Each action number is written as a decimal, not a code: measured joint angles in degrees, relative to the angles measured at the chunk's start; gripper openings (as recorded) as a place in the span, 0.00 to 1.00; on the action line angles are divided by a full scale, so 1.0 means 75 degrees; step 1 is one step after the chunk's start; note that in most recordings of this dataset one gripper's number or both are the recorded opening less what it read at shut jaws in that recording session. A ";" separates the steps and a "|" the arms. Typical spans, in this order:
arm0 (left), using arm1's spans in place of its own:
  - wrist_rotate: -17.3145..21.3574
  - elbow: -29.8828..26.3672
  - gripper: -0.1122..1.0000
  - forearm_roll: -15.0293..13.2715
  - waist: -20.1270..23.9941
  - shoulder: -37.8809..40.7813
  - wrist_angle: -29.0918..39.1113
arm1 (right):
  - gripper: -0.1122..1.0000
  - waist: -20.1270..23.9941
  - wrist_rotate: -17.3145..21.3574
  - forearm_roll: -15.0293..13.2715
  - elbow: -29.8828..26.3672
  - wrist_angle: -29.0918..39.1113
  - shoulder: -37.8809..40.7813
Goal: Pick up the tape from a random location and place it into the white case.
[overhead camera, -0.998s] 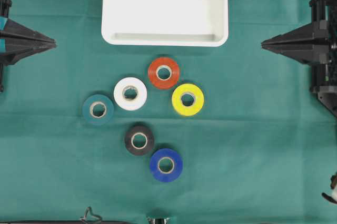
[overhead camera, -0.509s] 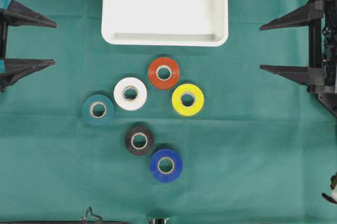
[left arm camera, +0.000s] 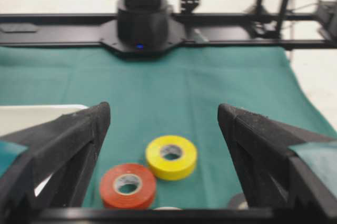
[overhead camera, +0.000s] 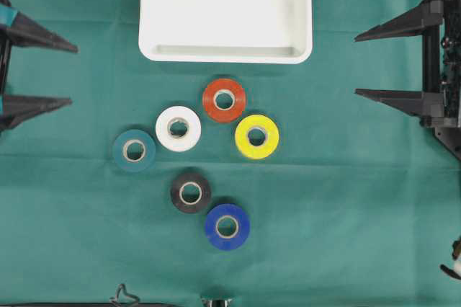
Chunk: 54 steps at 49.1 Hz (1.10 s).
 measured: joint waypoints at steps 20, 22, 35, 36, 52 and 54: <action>0.0000 0.0000 0.99 -0.0012 -0.0070 0.0000 0.0094 | 0.92 -0.0012 0.0000 -0.0012 -0.0023 0.0012 0.0000; 0.0000 0.0000 0.99 -0.0012 -0.0082 0.0023 0.0070 | 0.92 -0.0012 0.0000 -0.0012 -0.0035 0.0012 0.0000; 0.0023 -0.0434 0.99 -0.0012 -0.0082 0.1184 -0.0188 | 0.92 -0.0012 -0.0012 -0.0012 -0.0035 0.0023 0.0000; 0.0023 -0.0492 0.99 -0.0012 -0.0070 0.1313 -0.0211 | 0.92 -0.0012 0.0000 -0.0012 -0.0035 0.0012 0.0000; 0.0070 -0.1758 0.99 -0.0012 -0.0070 0.3340 -0.0387 | 0.92 -0.0012 -0.0012 -0.0012 -0.0047 0.0023 0.0023; 0.0070 -0.1910 0.99 -0.0012 -0.0082 0.3574 -0.0398 | 0.92 -0.0012 0.0000 0.0000 -0.0047 0.0012 0.0035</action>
